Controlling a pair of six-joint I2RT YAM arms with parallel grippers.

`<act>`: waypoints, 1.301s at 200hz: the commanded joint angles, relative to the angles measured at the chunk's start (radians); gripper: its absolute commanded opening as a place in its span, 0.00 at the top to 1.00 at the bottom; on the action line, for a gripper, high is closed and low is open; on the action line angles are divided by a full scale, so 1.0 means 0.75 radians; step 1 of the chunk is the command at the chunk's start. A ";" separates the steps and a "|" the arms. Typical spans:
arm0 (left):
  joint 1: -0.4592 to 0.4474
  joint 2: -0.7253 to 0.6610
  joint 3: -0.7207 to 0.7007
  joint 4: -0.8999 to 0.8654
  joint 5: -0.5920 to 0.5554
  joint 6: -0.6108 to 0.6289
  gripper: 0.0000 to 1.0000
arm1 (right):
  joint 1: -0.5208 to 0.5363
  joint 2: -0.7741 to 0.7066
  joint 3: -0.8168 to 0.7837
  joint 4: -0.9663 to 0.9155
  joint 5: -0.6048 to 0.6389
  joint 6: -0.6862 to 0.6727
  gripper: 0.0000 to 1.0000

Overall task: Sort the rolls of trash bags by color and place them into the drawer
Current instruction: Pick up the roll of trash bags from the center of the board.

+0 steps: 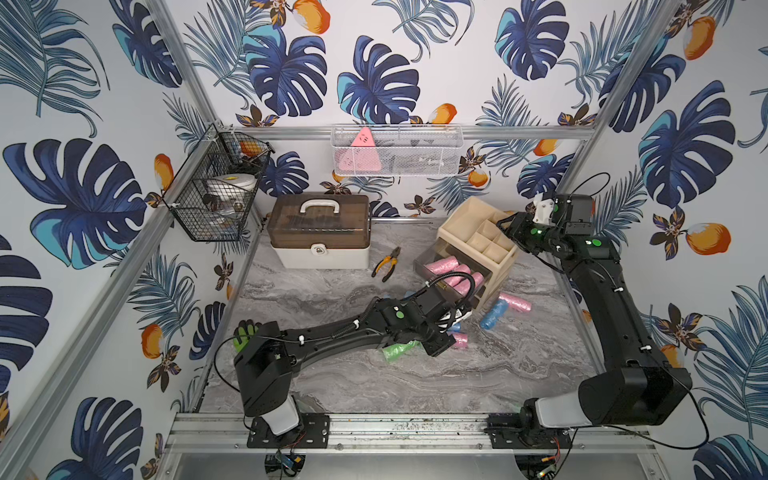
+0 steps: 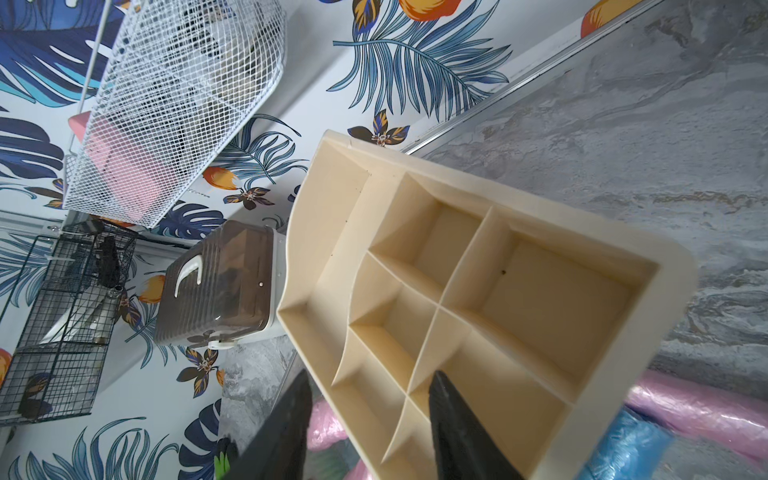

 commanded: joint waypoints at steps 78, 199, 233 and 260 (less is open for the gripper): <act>-0.064 0.315 0.080 0.240 -0.183 0.327 0.33 | -0.110 -0.048 -0.094 0.110 -0.214 0.078 0.50; -0.052 0.523 0.202 0.242 -0.214 0.347 0.35 | -0.156 -0.061 -0.139 0.167 -0.299 0.119 0.50; -0.046 0.556 0.227 0.233 -0.225 0.332 0.38 | -0.158 -0.059 -0.147 0.181 -0.312 0.126 0.50; -0.040 0.589 0.250 0.223 -0.228 0.318 0.41 | -0.160 -0.054 -0.145 0.184 -0.319 0.130 0.50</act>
